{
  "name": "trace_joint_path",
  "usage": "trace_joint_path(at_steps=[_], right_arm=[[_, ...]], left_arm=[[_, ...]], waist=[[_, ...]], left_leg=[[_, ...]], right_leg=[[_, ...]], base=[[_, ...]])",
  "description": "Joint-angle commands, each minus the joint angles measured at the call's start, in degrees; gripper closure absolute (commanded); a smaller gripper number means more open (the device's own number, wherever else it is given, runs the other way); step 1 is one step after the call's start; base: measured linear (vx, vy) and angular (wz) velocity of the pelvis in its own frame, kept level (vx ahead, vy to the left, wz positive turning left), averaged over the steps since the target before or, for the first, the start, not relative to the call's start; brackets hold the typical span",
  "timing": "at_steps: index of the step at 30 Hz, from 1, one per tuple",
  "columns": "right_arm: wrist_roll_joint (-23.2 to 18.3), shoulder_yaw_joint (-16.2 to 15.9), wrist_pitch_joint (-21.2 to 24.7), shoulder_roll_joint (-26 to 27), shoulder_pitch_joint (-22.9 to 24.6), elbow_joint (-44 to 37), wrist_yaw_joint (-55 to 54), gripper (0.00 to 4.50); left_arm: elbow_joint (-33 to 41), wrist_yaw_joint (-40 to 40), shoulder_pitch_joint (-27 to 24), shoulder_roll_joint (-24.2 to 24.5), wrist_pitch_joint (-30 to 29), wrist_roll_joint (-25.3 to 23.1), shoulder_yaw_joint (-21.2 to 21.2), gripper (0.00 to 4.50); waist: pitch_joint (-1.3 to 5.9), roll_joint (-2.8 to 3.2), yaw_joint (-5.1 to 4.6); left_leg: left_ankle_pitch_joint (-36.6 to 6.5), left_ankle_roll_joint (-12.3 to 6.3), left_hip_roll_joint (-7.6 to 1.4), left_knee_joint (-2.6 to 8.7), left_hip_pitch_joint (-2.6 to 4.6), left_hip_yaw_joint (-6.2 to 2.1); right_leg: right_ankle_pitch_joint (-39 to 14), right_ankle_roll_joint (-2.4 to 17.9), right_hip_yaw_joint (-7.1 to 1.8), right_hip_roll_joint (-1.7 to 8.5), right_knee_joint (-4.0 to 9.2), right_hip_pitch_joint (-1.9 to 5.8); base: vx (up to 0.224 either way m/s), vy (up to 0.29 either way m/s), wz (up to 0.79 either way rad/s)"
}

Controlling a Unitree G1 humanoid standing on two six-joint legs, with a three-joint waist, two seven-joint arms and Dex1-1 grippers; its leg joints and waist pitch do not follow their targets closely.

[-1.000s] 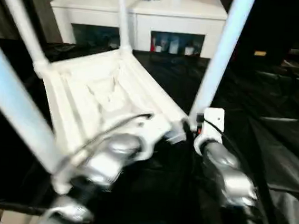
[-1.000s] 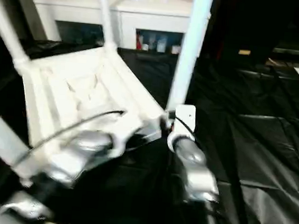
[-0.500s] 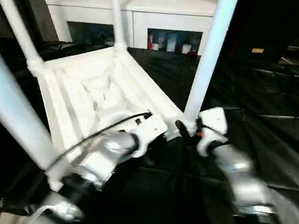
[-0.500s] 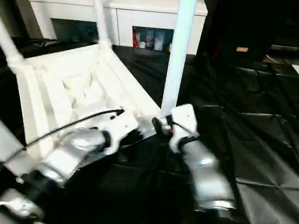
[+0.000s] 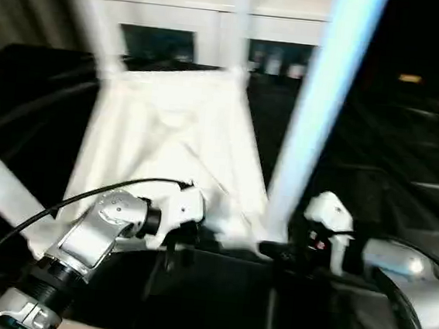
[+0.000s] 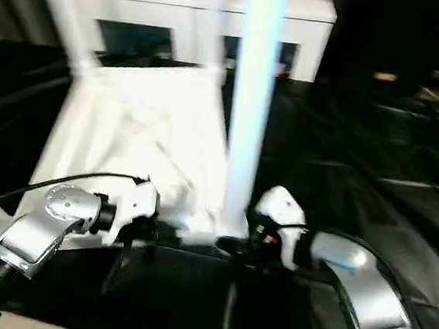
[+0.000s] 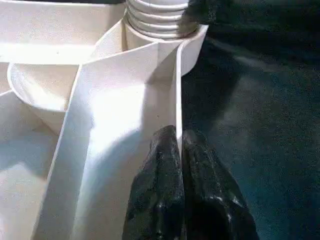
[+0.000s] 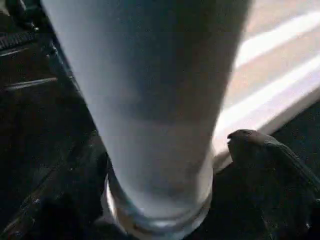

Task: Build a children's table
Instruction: Rotate leg to tighten

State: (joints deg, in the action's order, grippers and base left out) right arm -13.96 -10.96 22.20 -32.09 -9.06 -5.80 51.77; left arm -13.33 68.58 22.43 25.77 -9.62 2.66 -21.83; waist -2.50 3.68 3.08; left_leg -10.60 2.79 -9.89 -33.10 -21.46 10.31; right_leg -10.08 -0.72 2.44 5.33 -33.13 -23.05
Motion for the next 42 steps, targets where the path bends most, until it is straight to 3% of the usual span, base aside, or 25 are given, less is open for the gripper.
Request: trace_joint_path(at_steps=[1,6,12,17,21,25,28,29,30,31,32,35,37,38,39,40,42], right_arm=[[-0.9,0.6,-0.1,-0.1,-0.4,0.6,0.5,0.56],[-0.9,0.3,0.5,-0.2,-0.3,0.7,1.6,1.04],[-0.5,-0.2,0.4,-0.8,0.3,1.1,1.9,1.56],[0.4,-0.2,-0.1,-0.1,-0.1,2.7,0.8,1.83],[4.0,0.6,0.1,3.5,-1.4,7.9,-7.3,1.87],[5.9,1.6,1.6,10.8,-2.8,12.4,-18.3,1.88],[8.7,2.2,3.7,18.8,-4.5,15.6,-30.8,1.88],[8.7,2.2,3.7,18.8,-4.5,15.6,-30.8,1.88],[9.6,2.4,3.9,20.4,-5.0,16.3,-34.0,1.88],[9.6,2.4,3.9,20.4,-5.0,16.3,-34.0,1.89],[11.8,3.6,4.3,26.7,-6.7,19.0,-44.6,1.89],[13.0,3.4,2.6,32.5,-9.9,23.1,-51.1,1.89],[12.9,3.2,1.6,33.5,-10.9,24.4,-50.9,1.89],[12.1,3.6,1.0,33.8,-11.1,24.5,-50.2,1.89],[11.3,4.0,0.4,34.0,-11.2,24.0,-49.1,1.89],[10.1,4.0,-0.4,33.9,-10.9,23.1,-46.8,1.33],[11.5,2.1,-2.3,32.0,-10.2,20.5,-44.1,1.17]], left_arm=[[0.2,2.2,-0.1,0.7,0.4,0.3,-1.3,4.50],[-0.1,2.6,-0.2,0.7,0.5,0.2,-0.9,4.50],[-0.6,2.7,0.0,0.7,0.6,0.6,-1.1,4.50],[-0.7,2.2,-0.1,0.8,0.4,0.1,-1.0,4.50],[-2.1,-3.5,0.3,-1.0,-2.5,-1.4,0.3,4.50],[-2.2,-10.7,0.6,-5.9,-8.0,-1.0,2.1,4.50],[-3.1,-18.9,1.7,-11.5,-12.1,-2.1,3.0,4.50],[-3.1,-18.9,1.7,-11.5,-12.1,-2.1,3.0,4.50],[-3.7,-21.3,2.1,-12.8,-12.9,-2.5,3.4,4.50],[-3.7,-21.3,2.1,-12.8,-12.9,-2.5,3.4,4.50],[-6.7,-30.9,3.9,-18.2,-15.2,-4.0,5.2,4.50],[-9.7,-37.3,5.8,-21.7,-15.2,-6.8,4.7,4.50],[-10.1,-37.9,6.1,-21.9,-15.0,-7.7,4.2,4.50],[-10.1,-37.9,6.1,-21.7,-14.6,-7.7,4.3,4.50],[-9.8,-37.5,6.1,-21.4,-14.4,-7.8,4.3,4.50],[-9.5,-36.9,5.9,-20.8,-14.0,-7.9,4.2,4.50],[-8.7,-36.0,5.6,-19.6,-13.8,-8.3,3.9,4.50]], waist=[[3.19,-0.80,-0.14],[3.28,-0.88,-0.17],[3.60,-0.93,-0.02],[3.48,-0.87,-0.05],[3.01,-0.99,-0.38],[2.51,-1.30,-1.89],[2.26,-1.55,-3.24],[2.12,-1.38,-3.52],[2.30,-1.68,-3.61],[2.27,-1.52,-3.66],[2.15,-1.25,-4.08],[2.11,-1.45,-4.90],[2.06,-1.17,-5.03],[2.14,-0.60,-5.17],[2.14,-0.61,-5.20],[2.17,-0.56,-5.14],[2.36,-0.51,-4.97]], left_leg=[[-12.1,-4.83,-3.02,3.85,0.87,-0.65],[-12.5,-3.68,-2.90,3.82,0.81,-0.68],[-8.7,-5.42,-2.74,3.25,0.64,-0.61],[-10.9,-4.67,-2.79,3.29,0.70,-0.62],[-14.7,-2.73,-2.66,3.59,0.63,-0.64],[-21.8,0.88,-2.20,4.05,0.78,-1.27],[-24.4,1.89,-1.92,4.14,0.61,-1.77],[-26.1,2.05,-1.76,4.07,0.98,-1.94],[-26.3,1.97,-1.66,3.87,1.17,-1.99],[-26.6,1.84,-1.65,3.83,1.36,-2.00],[-27.3,1.57,-1.76,4.13,1.29,-2.04],[-30.6,1.91,-1.40,3.99,1.97,-2.32],[-31.7,1.50,-1.43,4.16,1.91,-2.56],[-33.0,1.33,-1.70,4.77,1.48,-2.90],[-33.5,1.36,-1.79,4.92,1.44,-2.94],[-34.2,1.39,-1.87,5.06,1.61,-2.95],[-33.6,1.05,-1.95,5.10,1.66,-2.71]], right_leg=[[-8.1,15.1,-1.81,2.55,2.87,2.66],[-9.4,14.0,-1.90,2.56,2.95,2.72],[-4.8,15.2,-1.81,2.51,2.39,2.92],[-8.1,15.0,-1.80,2.53,2.63,2.79],[-14.0,13.6,-1.88,2.43,3.05,2.46],[-27.9,9.0,-1.59,2.55,4.23,2.15],[-33.3,6.4,-1.12,2.42,4.91,1.75],[-36.3,5.1,-0.86,2.36,5.46,1.31],[-37.0,4.5,-0.84,2.47,5.73,1.28],[-37.0,4.4,-0.91,2.46,5.79,1.11],[-35.5,4.4,-0.77,2.16,5.93,1.06],[-37.6,3.5,0.12,2.02,6.78,0.63],[-37.7,2.8,0.34,2.13,6.95,0.86],[-35.3,2.5,0.56,2.18,6.88,1.51],[-34.3,2.6,0.56,2.15,6.86,1.54],[-32.6,3.1,0.57,2.19,6.83,1.51],[-30.1,4.2,0.42,2.47,6.80,1.71]], base=[[0.000,0.000,0.00],[0.000,0.000,0.00],[0.000,0.000,0.00],[0.000,0.000,0.00],[0.000,0.000,0.00],[-0.030,0.000,-0.04],[-0.062,0.004,-0.09],[-0.059,0.006,-0.10],[0.000,0.000,0.00],[0.000,0.000,0.00],[0.000,0.000,0.00],[0.000,0.000,0.00],[0.000,0.000,0.00],[0.000,0.000,0.00],[0.000,0.000,0.00],[0.000,0.000,0.00],[0.000,0.000,0.00]])
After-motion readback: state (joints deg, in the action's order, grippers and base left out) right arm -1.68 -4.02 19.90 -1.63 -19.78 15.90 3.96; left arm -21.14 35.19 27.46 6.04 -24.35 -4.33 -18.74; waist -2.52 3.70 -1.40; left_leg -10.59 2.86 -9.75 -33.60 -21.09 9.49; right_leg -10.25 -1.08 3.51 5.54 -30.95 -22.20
